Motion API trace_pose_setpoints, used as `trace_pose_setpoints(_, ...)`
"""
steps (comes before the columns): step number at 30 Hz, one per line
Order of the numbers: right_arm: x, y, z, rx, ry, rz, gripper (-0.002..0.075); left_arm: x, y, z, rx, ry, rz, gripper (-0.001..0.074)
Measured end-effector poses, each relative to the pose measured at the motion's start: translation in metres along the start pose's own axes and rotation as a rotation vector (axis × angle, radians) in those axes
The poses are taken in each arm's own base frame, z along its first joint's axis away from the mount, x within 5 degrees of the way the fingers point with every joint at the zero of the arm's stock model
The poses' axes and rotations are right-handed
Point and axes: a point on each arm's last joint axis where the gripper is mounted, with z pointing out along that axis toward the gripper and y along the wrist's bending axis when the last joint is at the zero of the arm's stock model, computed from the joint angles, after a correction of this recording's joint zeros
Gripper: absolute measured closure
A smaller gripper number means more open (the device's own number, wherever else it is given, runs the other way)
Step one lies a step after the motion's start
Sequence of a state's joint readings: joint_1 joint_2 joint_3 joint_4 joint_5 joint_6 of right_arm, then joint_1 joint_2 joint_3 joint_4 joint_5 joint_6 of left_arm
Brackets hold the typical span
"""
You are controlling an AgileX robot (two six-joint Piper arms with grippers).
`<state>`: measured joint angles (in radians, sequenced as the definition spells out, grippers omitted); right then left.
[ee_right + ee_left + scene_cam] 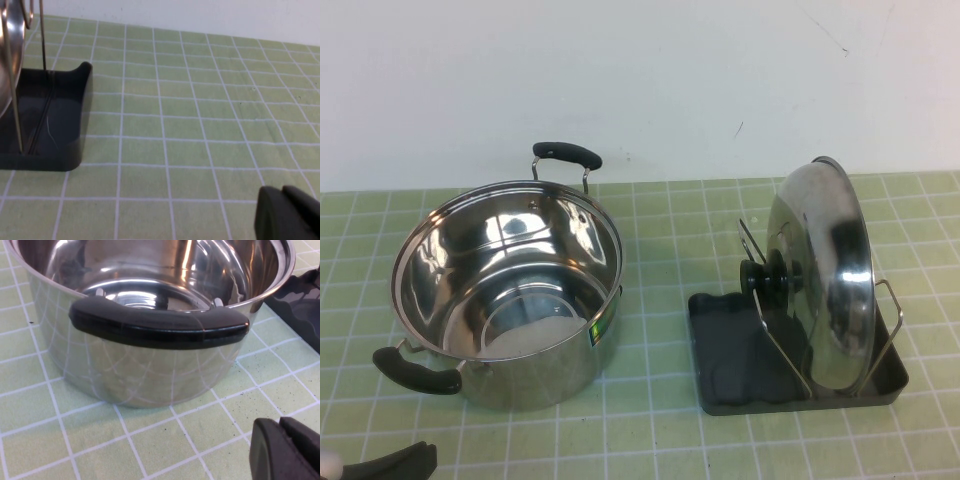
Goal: Put pot lid on rack
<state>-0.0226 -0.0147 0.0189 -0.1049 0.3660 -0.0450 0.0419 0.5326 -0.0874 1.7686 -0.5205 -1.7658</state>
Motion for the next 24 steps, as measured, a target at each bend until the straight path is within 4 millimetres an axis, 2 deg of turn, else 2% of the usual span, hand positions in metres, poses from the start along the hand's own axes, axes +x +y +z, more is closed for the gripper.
trace_pose_setpoints(9, 0.0, 0.0, 0.0, 0.0, 0.0, 0.0, 0.0727, 0.0, 0.0, 0.0, -0.003, -0.001, 0.009, 0.0736)
trace_pose_setpoints(13, 0.0, 0.0, 0.0, 0.0, 0.0, 0.0, 0.0727, -0.003, 0.008, -0.001, -0.092, -0.033, -0.023, 0.0736)
trace_pose_setpoints(18, 0.0, 0.0, 0.0, 0.0, 0.0, 0.0, 0.0727, -0.011, 0.021, -0.01, -0.261, -0.162, -0.136, 0.0736)
trace_pose_setpoints(24, 0.0, 0.0, 0.0, 0.0, 0.0, 0.0, 0.0727, -0.014, 0.025, -0.032, -0.39, -0.356, -0.15, 0.0736)
